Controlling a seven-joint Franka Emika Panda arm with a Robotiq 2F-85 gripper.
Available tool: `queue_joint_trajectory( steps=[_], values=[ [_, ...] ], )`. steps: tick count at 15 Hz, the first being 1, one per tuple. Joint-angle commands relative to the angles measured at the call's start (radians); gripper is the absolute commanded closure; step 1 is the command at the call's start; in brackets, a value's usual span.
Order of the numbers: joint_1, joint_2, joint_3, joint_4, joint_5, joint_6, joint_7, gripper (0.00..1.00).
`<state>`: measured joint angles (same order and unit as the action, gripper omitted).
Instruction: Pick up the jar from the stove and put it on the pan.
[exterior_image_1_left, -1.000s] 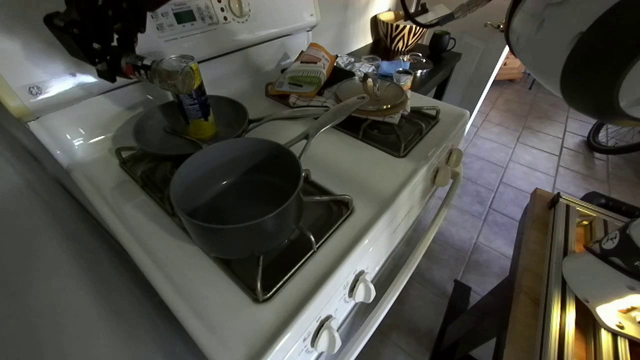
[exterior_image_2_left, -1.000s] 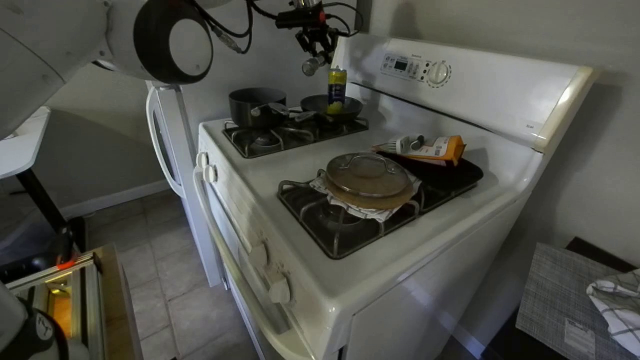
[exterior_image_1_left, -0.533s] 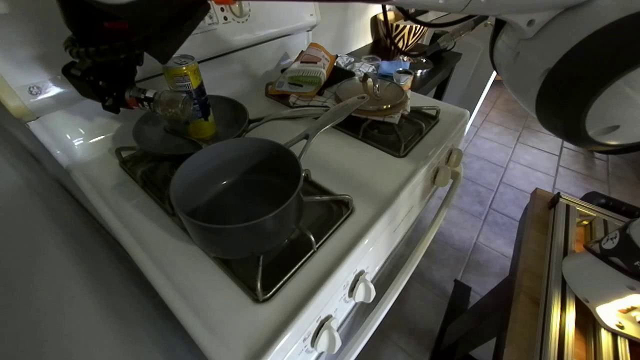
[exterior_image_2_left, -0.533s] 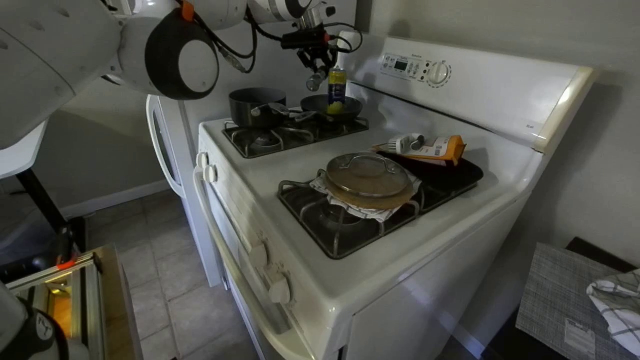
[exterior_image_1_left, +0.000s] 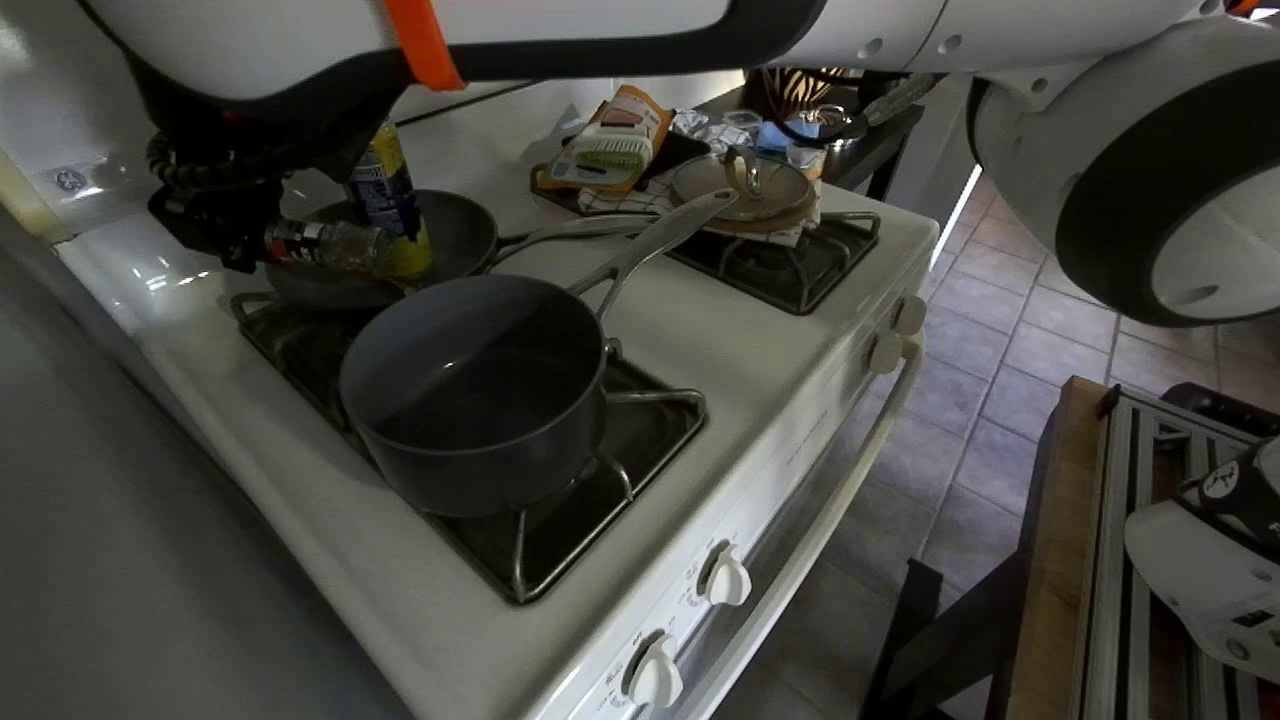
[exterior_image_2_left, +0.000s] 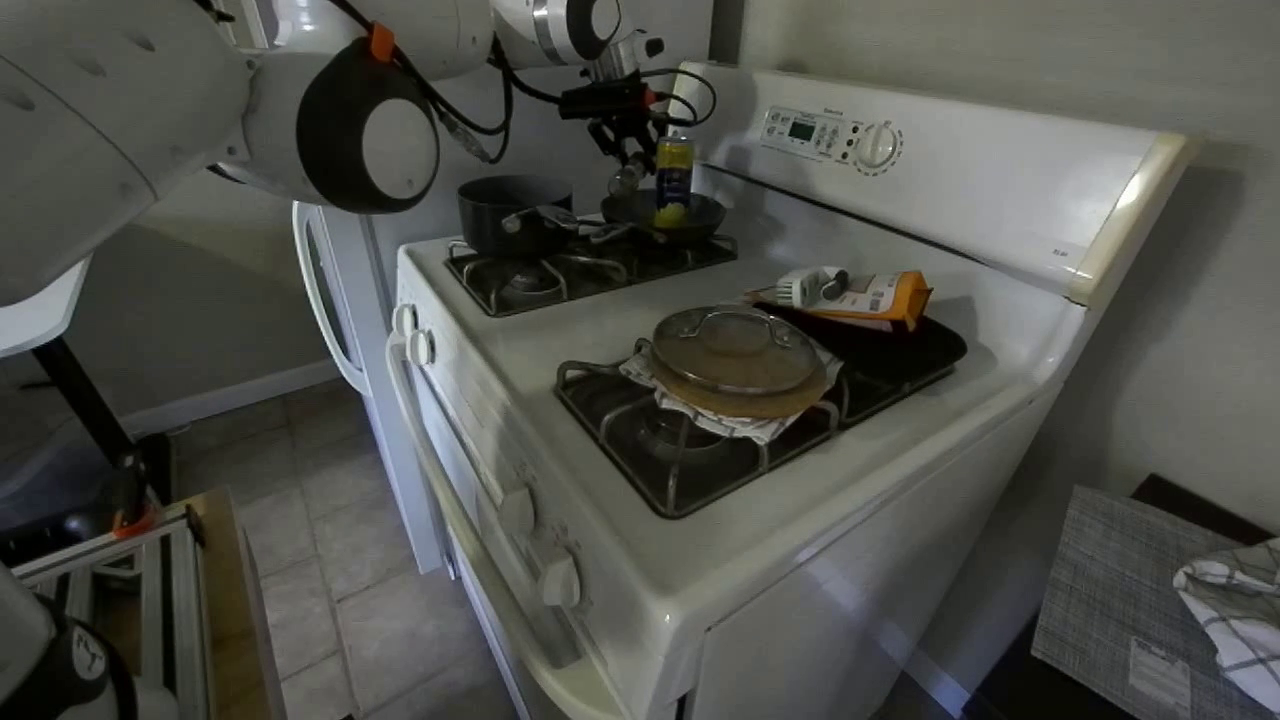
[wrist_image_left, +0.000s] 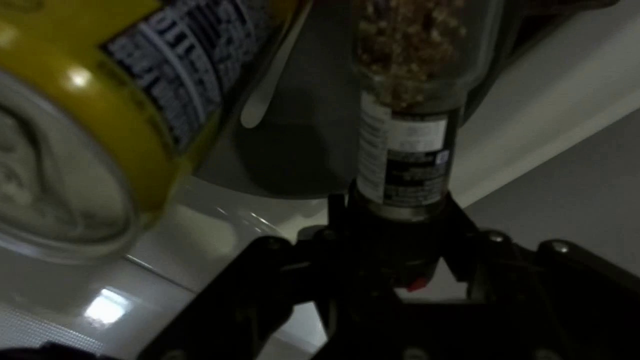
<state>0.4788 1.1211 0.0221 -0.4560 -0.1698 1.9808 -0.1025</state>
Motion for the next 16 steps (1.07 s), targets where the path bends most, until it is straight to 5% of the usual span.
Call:
queue_joint_trajectory(
  steps=[1,16],
  values=[
    [0.004,0.020,-0.005,0.017,0.000,-0.017,-0.018,0.78],
    [-0.010,0.031,-0.026,0.010,-0.008,-0.089,-0.013,0.78]
  ],
)
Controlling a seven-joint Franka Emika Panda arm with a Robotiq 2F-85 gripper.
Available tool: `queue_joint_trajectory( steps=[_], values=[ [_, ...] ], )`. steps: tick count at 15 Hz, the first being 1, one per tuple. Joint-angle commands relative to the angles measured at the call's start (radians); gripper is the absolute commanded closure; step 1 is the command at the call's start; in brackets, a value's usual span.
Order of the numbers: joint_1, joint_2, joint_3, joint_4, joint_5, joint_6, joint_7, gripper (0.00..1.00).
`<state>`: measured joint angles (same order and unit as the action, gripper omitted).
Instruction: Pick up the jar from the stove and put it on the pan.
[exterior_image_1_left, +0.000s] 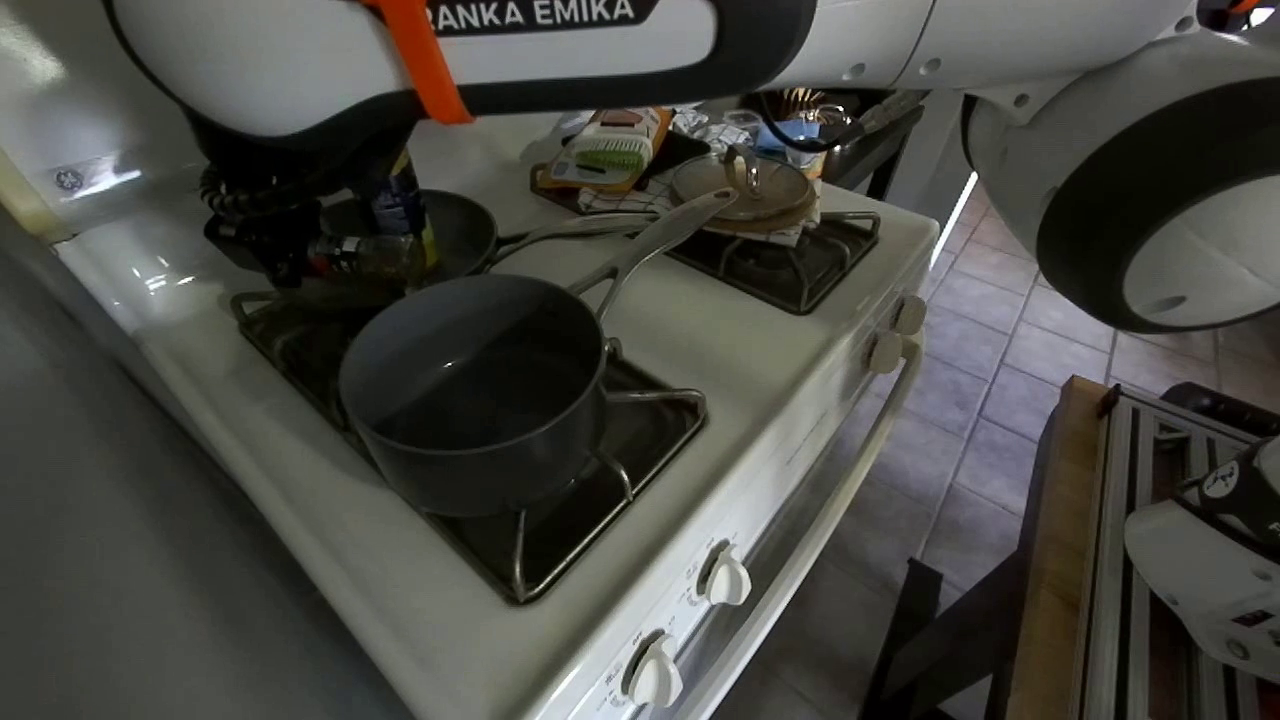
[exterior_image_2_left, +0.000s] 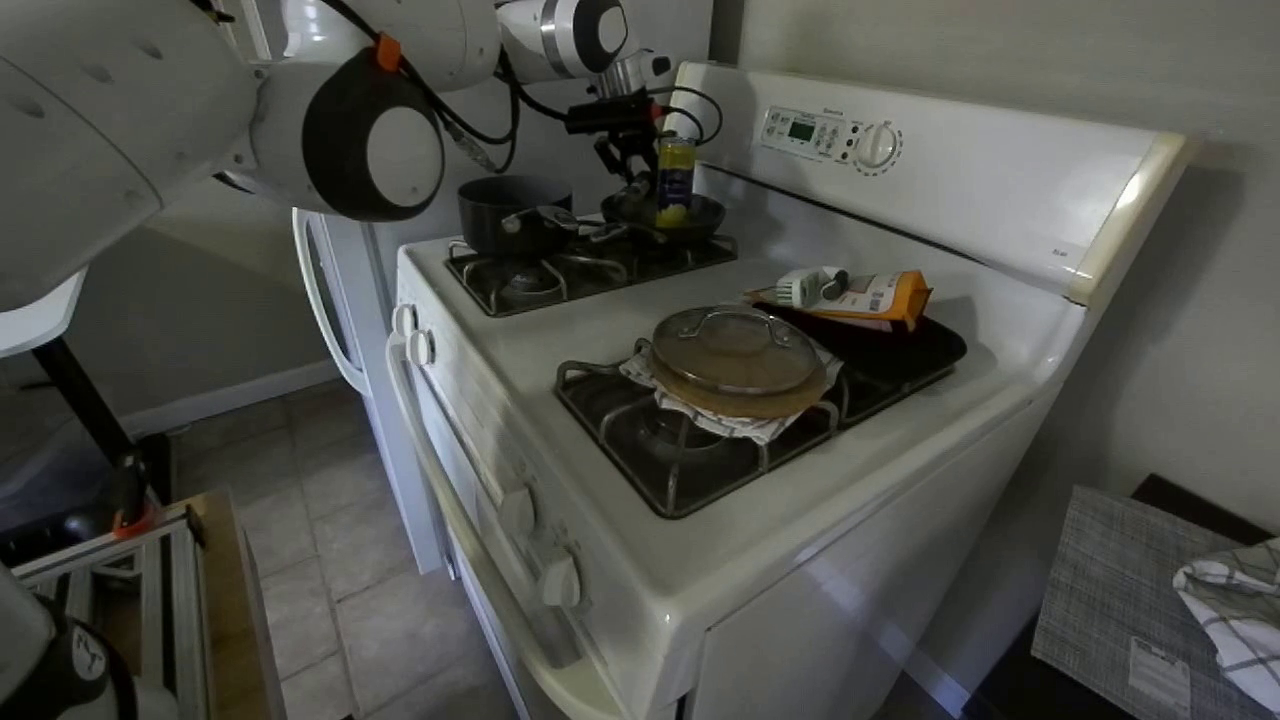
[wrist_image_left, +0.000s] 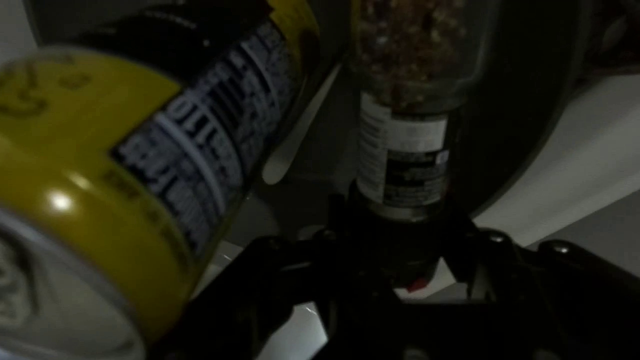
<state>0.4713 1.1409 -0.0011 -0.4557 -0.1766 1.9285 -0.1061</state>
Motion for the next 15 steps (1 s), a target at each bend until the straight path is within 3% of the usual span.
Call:
queue_joint_trajectory(
  steps=[1,7,8,9,10,13,15],
  values=[
    [-0.004,0.014,-0.002,0.012,-0.001,-0.043,-0.013,0.78],
    [-0.010,0.030,-0.001,0.020,0.001,-0.080,-0.013,0.78],
    [-0.011,0.031,-0.001,0.021,0.001,-0.083,-0.012,0.74],
    [-0.012,0.032,-0.001,0.021,0.003,-0.084,-0.011,0.40],
    [-0.013,0.030,0.000,0.021,0.003,-0.087,-0.009,0.27],
    [-0.014,0.017,-0.001,0.015,0.004,-0.083,-0.001,0.05],
    [-0.009,-0.009,-0.003,-0.006,0.001,-0.062,0.004,0.00]
  ],
)
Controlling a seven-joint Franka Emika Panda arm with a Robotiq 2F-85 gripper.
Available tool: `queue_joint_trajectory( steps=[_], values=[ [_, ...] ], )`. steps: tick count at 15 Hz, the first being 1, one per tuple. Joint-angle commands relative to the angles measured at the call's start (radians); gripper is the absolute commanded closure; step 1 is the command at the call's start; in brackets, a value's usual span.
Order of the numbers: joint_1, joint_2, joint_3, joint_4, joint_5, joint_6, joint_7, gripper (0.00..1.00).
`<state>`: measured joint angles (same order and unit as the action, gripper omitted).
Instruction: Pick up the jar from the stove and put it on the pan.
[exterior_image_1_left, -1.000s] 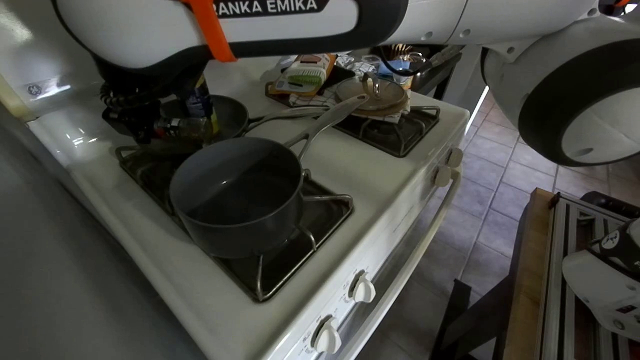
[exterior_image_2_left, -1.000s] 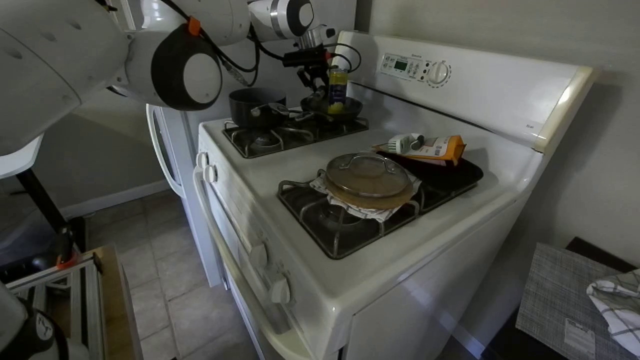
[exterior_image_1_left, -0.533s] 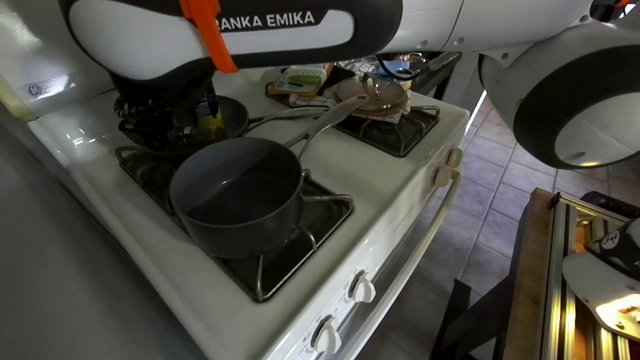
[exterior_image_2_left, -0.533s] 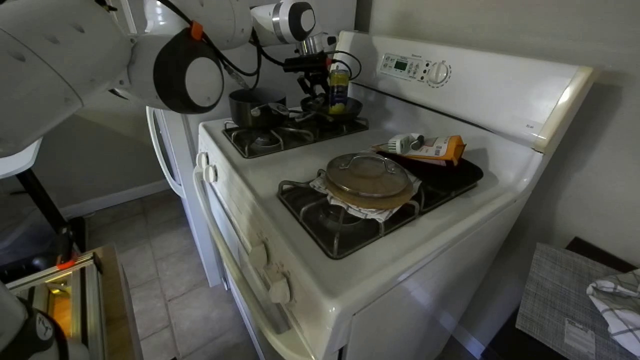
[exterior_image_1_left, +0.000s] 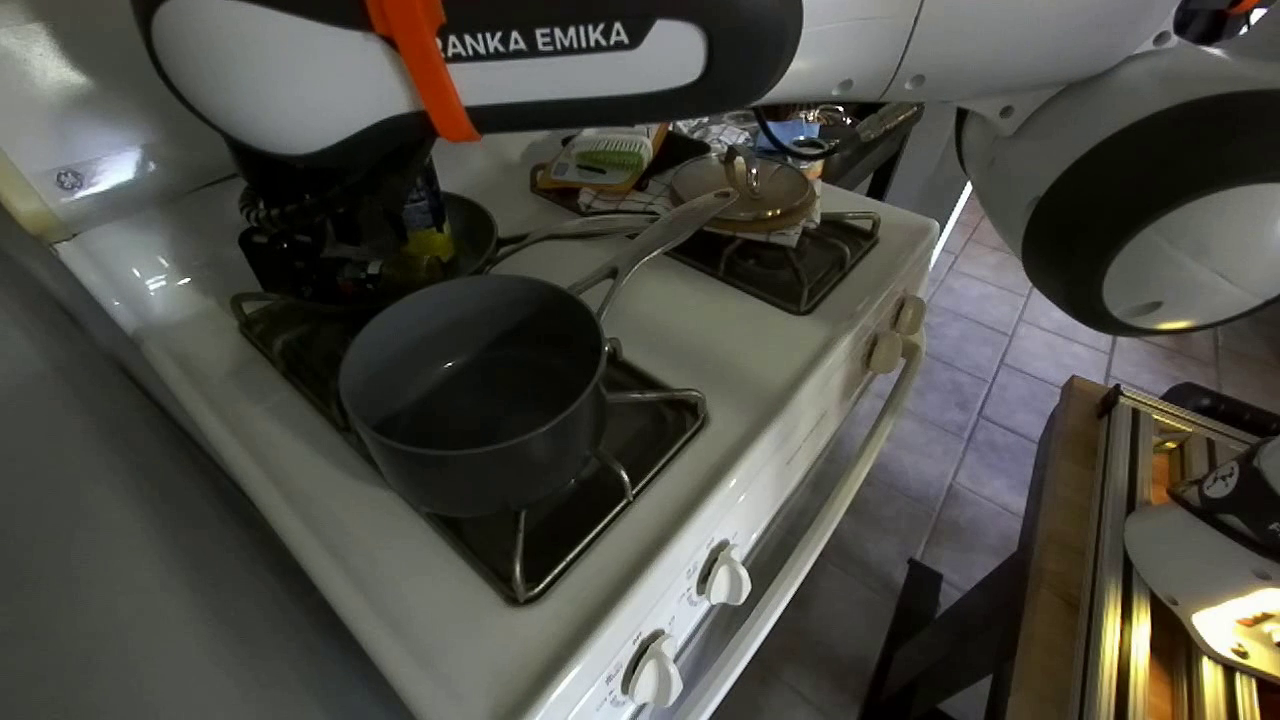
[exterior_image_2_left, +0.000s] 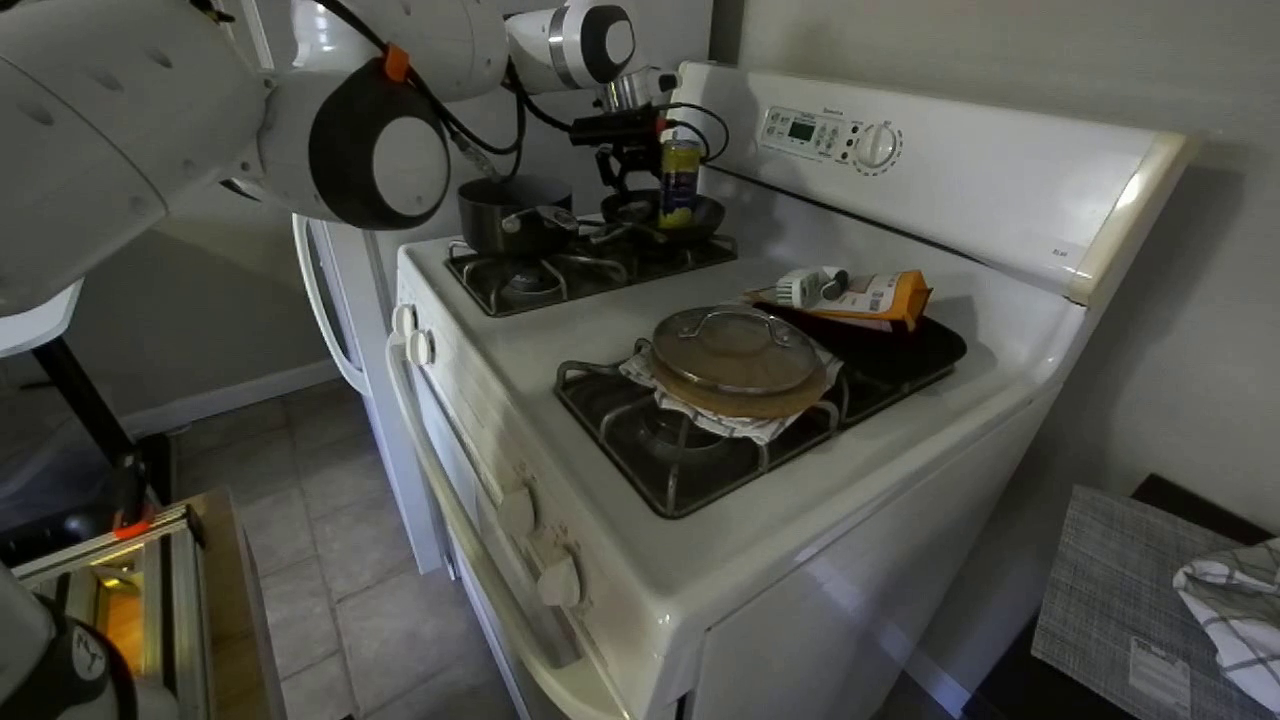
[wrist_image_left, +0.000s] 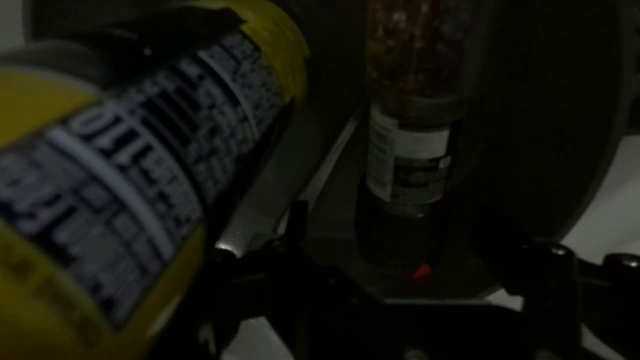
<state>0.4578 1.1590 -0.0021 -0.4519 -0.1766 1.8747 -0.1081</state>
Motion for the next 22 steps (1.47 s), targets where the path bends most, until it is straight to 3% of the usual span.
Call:
queue_joint_trajectory(
  steps=[1,7,13,19,20,22],
  values=[
    [0.007,-0.035,-0.003,-0.007,0.001,-0.005,0.013,0.00],
    [0.028,-0.093,-0.022,0.007,-0.015,0.004,0.072,0.00],
    [0.097,-0.191,-0.144,0.022,-0.118,-0.087,0.378,0.00],
    [0.186,-0.277,-0.234,0.050,-0.204,-0.264,0.674,0.00],
    [0.157,-0.261,-0.199,0.054,-0.175,-0.223,0.582,0.00],
    [0.176,-0.278,-0.214,0.056,-0.190,-0.250,0.627,0.00]
  ],
)
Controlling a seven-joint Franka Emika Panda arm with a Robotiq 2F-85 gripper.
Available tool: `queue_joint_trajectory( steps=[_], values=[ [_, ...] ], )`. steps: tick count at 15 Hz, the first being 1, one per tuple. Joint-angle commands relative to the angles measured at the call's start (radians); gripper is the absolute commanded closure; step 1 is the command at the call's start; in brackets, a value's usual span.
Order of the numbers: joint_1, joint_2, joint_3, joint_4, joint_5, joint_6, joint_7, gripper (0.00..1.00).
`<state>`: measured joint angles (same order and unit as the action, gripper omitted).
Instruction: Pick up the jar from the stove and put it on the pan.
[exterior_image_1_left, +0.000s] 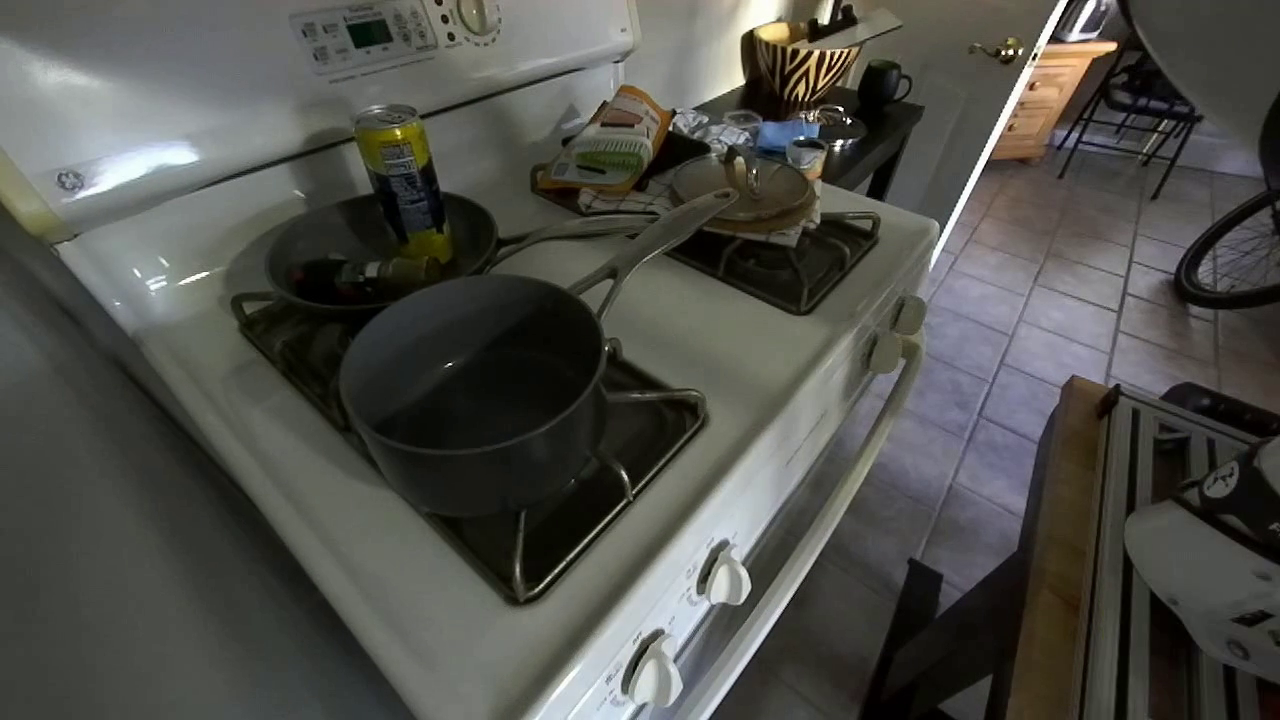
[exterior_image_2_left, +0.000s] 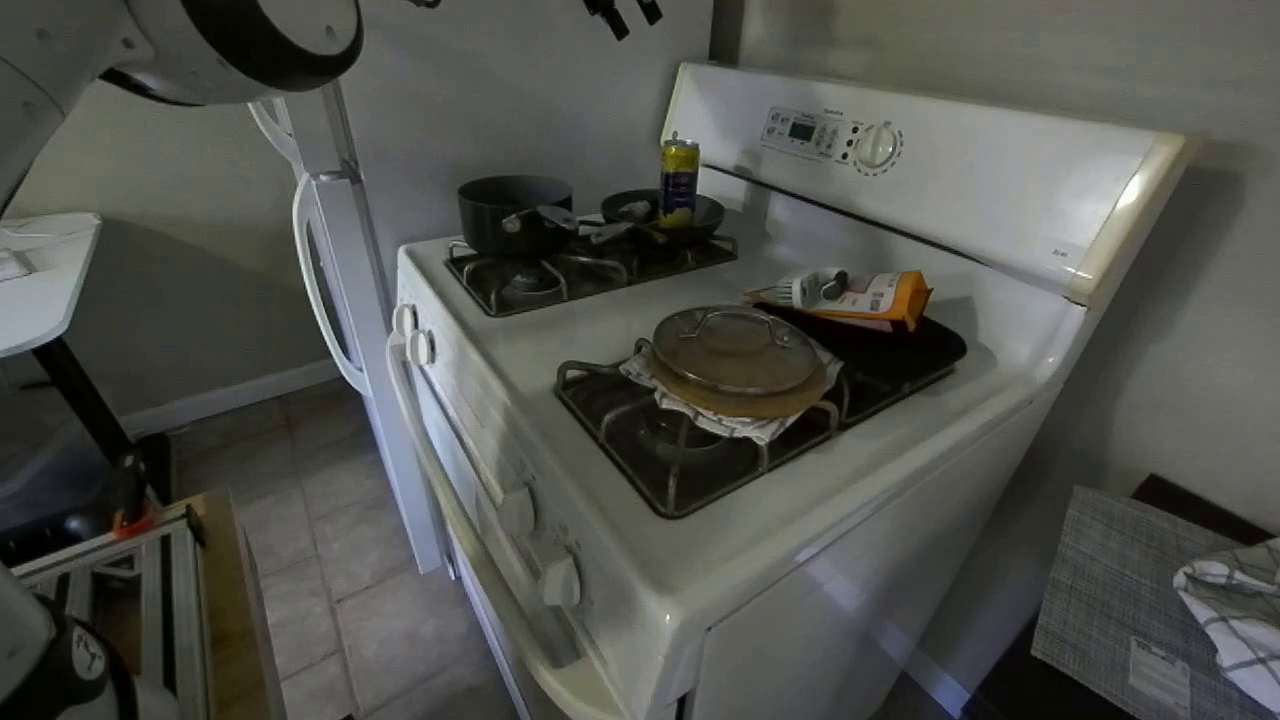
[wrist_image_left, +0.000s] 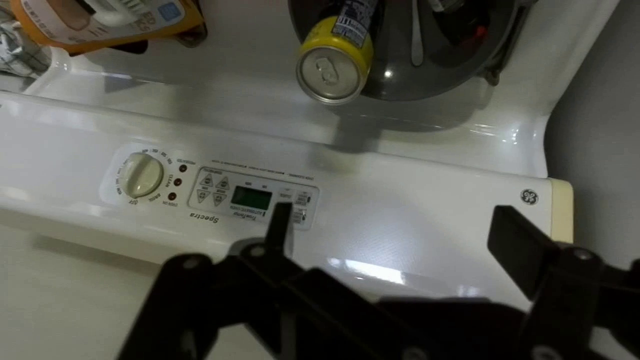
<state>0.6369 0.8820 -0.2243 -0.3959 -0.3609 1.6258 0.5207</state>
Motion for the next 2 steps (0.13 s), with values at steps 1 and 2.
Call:
queue_joint_trajectory(
  steps=[1,2],
  values=[
    [0.000,-0.003,0.004,0.000,-0.008,-0.003,0.007,0.00],
    [-0.001,-0.002,0.003,-0.001,-0.009,-0.003,0.010,0.00]
  ],
)
